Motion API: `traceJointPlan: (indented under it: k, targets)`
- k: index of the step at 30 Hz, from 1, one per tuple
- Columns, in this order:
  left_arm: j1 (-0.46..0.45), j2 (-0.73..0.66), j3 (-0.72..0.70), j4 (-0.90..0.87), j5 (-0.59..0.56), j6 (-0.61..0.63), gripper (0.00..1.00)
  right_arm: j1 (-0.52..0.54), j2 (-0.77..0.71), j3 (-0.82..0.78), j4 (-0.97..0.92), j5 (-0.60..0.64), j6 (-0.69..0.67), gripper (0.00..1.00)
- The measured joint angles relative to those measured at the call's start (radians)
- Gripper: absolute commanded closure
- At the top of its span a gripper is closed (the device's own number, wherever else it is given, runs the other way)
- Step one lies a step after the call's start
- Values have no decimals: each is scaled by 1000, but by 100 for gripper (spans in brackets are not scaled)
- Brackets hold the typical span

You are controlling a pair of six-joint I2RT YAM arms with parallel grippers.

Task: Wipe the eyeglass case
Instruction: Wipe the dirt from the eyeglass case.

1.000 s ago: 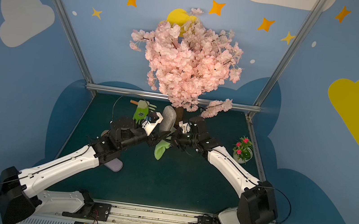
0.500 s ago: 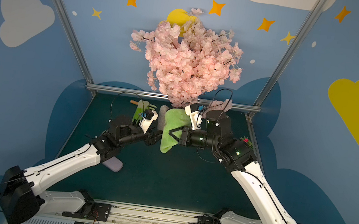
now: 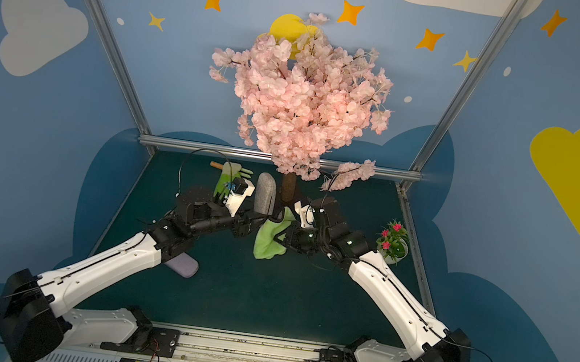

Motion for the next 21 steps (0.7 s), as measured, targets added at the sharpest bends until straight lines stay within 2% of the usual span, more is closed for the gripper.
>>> traceJointPlan:
  k: [4,6,9,15,18,21]
  targets:
    - [-2,-24,0,19,12,0,97,-12,0,163,-92,35,-64,100]
    - [-2,-27,0,22,13,0,97,29,0,259,-80,24,-77,100]
    - [-2,-26,0,22,13,0,97,80,-11,299,6,-17,-53,100]
    - [2,-23,0,-11,-8,-1,97,60,9,131,250,-135,76,100]
    - [6,-19,-2,-55,-30,2,97,-9,3,3,307,-195,113,100]
    - [2,-24,-2,-44,-16,5,97,-107,1,-93,268,-218,120,100]
